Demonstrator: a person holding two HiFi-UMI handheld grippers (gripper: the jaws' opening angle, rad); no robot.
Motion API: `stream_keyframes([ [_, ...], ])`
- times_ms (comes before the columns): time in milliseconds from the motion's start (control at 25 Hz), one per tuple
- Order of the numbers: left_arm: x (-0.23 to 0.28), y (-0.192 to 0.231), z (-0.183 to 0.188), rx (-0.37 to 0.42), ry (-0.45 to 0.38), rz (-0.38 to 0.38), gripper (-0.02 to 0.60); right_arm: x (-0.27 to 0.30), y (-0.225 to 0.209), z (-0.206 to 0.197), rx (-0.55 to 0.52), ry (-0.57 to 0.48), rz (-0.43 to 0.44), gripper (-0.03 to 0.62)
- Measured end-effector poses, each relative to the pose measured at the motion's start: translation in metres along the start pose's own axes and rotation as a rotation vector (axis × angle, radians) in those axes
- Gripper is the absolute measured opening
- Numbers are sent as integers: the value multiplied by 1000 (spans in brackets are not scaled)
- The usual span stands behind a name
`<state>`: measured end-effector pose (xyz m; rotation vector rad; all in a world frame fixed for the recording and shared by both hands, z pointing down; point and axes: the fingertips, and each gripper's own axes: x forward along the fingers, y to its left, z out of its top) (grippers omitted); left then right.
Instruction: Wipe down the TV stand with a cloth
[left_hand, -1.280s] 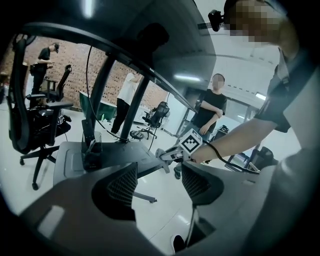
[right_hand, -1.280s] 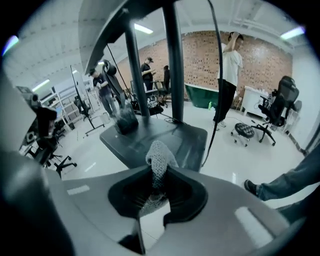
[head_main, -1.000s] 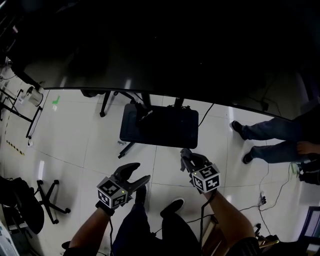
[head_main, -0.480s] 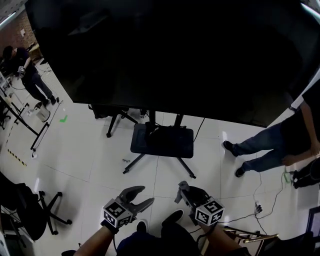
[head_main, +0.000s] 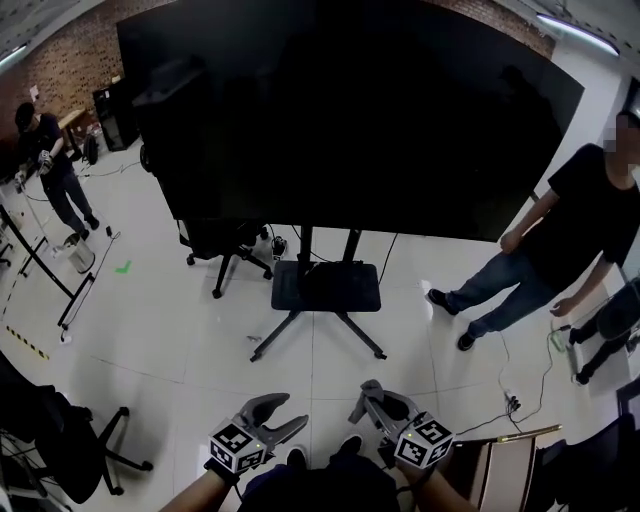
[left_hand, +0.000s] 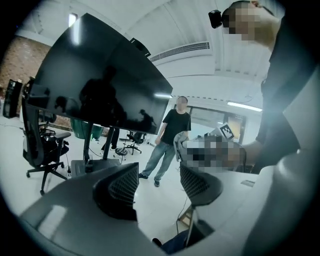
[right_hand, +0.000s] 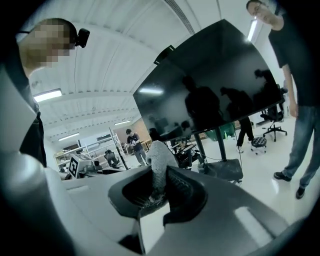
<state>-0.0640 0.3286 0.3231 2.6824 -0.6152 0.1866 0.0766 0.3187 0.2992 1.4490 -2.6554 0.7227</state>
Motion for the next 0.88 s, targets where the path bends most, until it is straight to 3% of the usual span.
stream_keyframes([
  [320, -26, -41, 3, 23, -35, -14, 285, -53, 38, -7, -45, -25, -7, 54],
  [880, -7, -91, 27, 37, -115, 10, 287, -99, 41, 0, -121, -36, 74, 54],
])
